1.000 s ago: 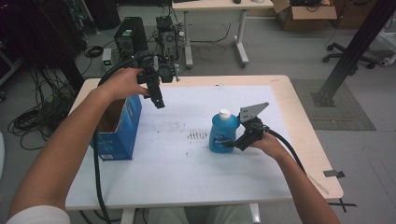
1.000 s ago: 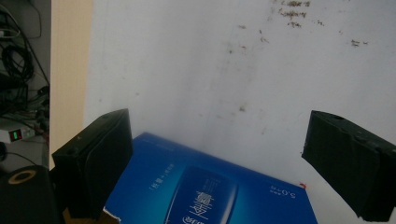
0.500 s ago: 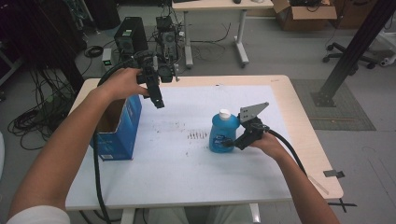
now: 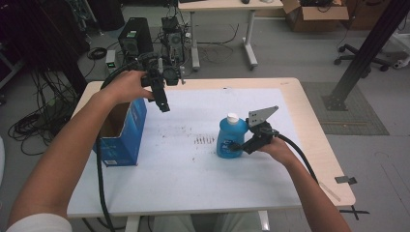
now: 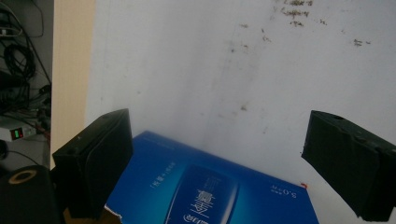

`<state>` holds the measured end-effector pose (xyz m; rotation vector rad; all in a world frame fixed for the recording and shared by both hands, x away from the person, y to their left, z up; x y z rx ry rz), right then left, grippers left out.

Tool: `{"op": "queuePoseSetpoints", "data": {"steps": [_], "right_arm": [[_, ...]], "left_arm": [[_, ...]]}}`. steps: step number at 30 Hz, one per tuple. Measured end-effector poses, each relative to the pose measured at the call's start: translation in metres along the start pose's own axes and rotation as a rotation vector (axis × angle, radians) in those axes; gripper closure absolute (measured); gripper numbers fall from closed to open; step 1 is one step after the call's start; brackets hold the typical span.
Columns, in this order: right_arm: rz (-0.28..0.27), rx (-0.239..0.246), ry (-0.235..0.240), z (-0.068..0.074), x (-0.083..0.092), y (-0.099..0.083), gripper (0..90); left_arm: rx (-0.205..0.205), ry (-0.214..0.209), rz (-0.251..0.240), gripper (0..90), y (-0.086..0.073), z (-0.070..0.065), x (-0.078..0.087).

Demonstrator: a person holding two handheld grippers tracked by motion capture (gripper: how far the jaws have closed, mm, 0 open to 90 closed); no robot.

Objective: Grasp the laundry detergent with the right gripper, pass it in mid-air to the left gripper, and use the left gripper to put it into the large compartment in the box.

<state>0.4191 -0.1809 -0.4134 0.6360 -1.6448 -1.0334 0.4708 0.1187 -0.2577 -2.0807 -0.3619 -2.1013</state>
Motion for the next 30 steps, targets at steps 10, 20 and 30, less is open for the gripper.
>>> {"op": "queuePoseSetpoints", "data": {"steps": [10,20,30], "right_arm": [[-0.012,0.011,0.014,0.0,0.0002,0.0005,33.8],[-0.023,0.005,0.023,-0.0014,0.0015,-0.0006,41.2],[-0.023,0.016,0.024,0.0004,0.0035,0.0005,43.3]], "left_arm": [[-0.001,0.0,0.004,9.0,-0.0002,0.0001,-0.0008],[0.001,0.003,0.004,9.0,-0.0002,0.0003,-0.0011],[0.002,0.004,0.004,9.2,-0.0021,-0.0003,-0.0003]]}}
Point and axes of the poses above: each handheld gripper's, and its own axes: x roughly backward along the jaws, y roughly out of its top, z roughly to its left, the point moved 2 cm from there along -x, roughly forward along the jaws, and after that the axes turned 14 degrees about -y, right-handed, at the moved point
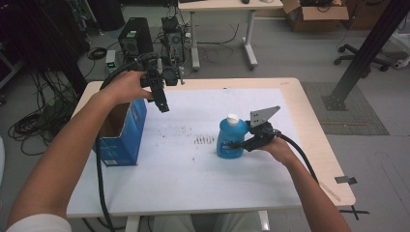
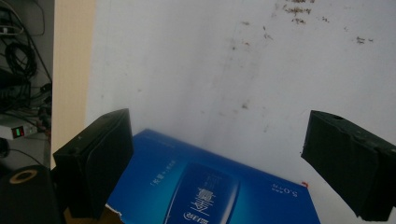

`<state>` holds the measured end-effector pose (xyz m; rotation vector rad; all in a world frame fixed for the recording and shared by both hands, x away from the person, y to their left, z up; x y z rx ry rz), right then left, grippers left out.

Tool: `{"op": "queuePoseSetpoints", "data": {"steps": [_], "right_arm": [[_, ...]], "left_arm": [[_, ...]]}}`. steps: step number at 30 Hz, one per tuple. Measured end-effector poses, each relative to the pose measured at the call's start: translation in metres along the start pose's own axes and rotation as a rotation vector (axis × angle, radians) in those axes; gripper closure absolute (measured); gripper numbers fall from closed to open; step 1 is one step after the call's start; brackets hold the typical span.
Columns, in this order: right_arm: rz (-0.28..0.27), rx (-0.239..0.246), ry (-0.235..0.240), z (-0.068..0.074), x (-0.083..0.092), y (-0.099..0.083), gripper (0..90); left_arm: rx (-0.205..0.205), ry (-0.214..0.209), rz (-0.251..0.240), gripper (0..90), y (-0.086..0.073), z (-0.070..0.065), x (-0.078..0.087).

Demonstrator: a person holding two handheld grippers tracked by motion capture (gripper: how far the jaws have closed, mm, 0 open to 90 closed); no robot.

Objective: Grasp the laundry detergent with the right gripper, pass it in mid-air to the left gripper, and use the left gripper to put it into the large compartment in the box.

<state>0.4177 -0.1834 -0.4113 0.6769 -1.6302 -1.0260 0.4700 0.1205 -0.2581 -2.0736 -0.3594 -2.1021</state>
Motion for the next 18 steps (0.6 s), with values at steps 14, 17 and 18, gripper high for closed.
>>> {"op": "queuePoseSetpoints", "data": {"steps": [14,17,18], "right_arm": [[-0.016,0.004,-0.032,0.001,0.026,0.022,43.5],[-0.02,0.005,-0.038,0.003,0.032,0.03,43.5],[-0.02,0.005,-0.038,0.003,0.032,0.03,43.5]], "left_arm": [[-0.018,0.009,-0.013,9.2,0.004,-0.01,0.006],[-0.023,0.006,-0.019,9.2,0.004,-0.014,0.007],[-0.023,0.006,-0.019,9.2,0.004,-0.014,0.007]]}}
Point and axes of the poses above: each handheld gripper's, and its own axes: x roughly backward along the jaws, y roughly out of its top, z roughly to its left, the point moved 2 cm from there along -x, roughly forward along the jaws, and after that the axes turned 14 degrees about -y, right-handed, at the moved point
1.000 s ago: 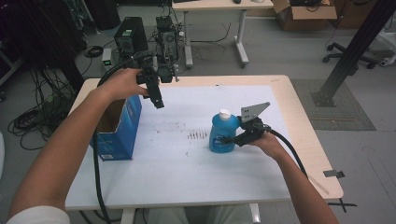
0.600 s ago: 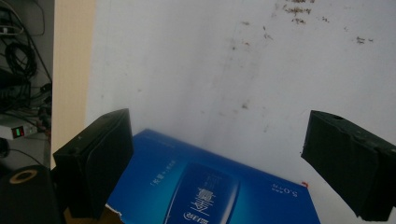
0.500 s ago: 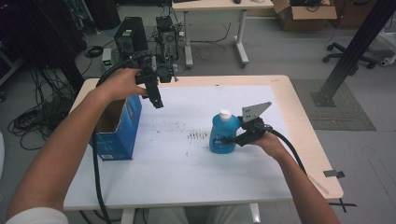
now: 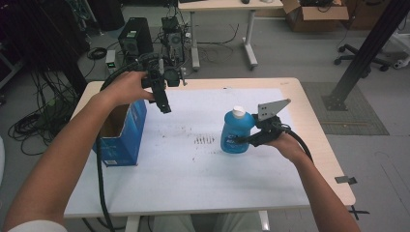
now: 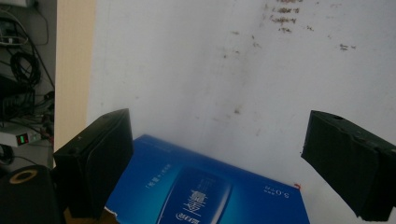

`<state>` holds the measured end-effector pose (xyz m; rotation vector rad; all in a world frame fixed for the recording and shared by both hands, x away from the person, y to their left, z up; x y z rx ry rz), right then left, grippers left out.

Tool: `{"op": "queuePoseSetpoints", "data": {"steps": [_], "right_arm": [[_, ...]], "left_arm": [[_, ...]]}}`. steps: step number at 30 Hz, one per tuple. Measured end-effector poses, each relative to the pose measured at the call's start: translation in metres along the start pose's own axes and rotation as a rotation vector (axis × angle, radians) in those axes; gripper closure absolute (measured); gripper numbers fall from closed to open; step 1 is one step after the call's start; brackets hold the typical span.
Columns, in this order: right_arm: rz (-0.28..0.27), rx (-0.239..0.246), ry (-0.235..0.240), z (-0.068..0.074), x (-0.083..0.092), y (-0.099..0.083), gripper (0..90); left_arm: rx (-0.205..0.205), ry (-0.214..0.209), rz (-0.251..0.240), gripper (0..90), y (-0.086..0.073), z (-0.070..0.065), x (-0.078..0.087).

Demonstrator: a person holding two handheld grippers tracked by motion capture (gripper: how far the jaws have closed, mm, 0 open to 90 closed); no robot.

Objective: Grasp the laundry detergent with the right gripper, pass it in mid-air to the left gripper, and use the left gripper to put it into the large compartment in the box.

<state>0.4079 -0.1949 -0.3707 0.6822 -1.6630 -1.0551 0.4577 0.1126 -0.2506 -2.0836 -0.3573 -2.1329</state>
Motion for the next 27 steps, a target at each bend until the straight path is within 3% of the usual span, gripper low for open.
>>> {"op": "queuePoseSetpoints", "data": {"steps": [5,9,17,27], "right_arm": [[0.005,0.011,-0.008,0.002,0.006,0.011,43.5],[0.006,-0.007,-0.002,0.003,0.009,0.021,43.6],[0.021,0.015,-0.014,0.006,0.016,0.038,43.6],[0.022,0.003,-0.026,0.009,0.02,0.049,43.7]], "left_arm": [[-0.014,-0.003,-0.007,9.4,0.001,-0.007,0.004],[-0.03,-0.002,-0.009,9.6,0.003,-0.016,0.008],[-0.031,-0.021,-0.013,10.5,0.005,-0.029,0.017],[-0.055,-0.026,-0.019,9.9,0.008,-0.044,0.027]]}}
Point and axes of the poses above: each handheld gripper's, and its own axes: x roughly backward along the jaws, y roughly out of its top, z roughly to its left, the point moved 2 cm from there along -x, roughly forward along the jaws, and after that the axes turned 14 degrees about -y, right-handed, at the moved point
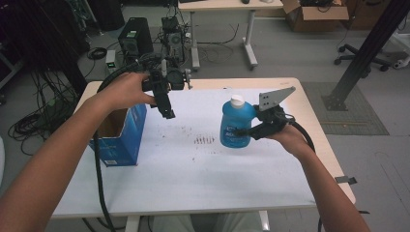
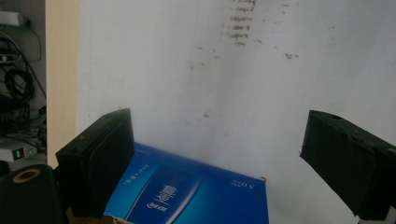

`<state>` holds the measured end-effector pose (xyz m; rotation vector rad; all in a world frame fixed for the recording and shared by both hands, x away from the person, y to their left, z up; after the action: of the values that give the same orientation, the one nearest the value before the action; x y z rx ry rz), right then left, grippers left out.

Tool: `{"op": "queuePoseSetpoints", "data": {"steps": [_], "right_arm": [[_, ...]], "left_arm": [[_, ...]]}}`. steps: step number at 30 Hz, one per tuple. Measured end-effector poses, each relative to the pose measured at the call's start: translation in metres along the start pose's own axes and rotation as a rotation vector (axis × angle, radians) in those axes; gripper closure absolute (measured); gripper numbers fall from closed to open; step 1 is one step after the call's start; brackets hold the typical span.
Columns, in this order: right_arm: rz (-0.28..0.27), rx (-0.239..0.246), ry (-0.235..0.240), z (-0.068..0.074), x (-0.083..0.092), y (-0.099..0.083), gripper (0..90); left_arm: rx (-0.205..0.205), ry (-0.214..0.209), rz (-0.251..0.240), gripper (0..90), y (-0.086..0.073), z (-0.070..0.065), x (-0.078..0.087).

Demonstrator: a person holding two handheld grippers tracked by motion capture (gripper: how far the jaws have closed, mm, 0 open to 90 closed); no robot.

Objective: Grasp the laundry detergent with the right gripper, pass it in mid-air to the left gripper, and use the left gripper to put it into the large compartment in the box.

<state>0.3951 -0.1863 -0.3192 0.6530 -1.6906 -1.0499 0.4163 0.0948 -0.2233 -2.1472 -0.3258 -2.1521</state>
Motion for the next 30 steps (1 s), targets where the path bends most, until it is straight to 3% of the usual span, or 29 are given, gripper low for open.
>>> {"op": "queuePoseSetpoints", "data": {"steps": [11,30], "right_arm": [[0.012,-0.002,0.014,0.006,-0.003,0.017,43.8],[0.013,0.019,0.075,0.017,-0.026,0.031,43.9]], "left_arm": [[-0.059,-0.025,-0.026,9.6,0.013,-0.021,0.012],[-0.111,-0.082,-0.057,9.8,0.018,-0.041,0.024]]}}
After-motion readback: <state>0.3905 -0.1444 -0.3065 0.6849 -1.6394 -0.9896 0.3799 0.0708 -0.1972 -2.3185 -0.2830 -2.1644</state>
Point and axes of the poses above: each handheld gripper's, and its own axes: x roughly backward along the jaws, y roughly out of its top, z roughly to its left, the point moved 2 cm from there along -x, roughly forward along the jaws, and after that the axes turned 14 degrees about -y, right-handed, at the moved point
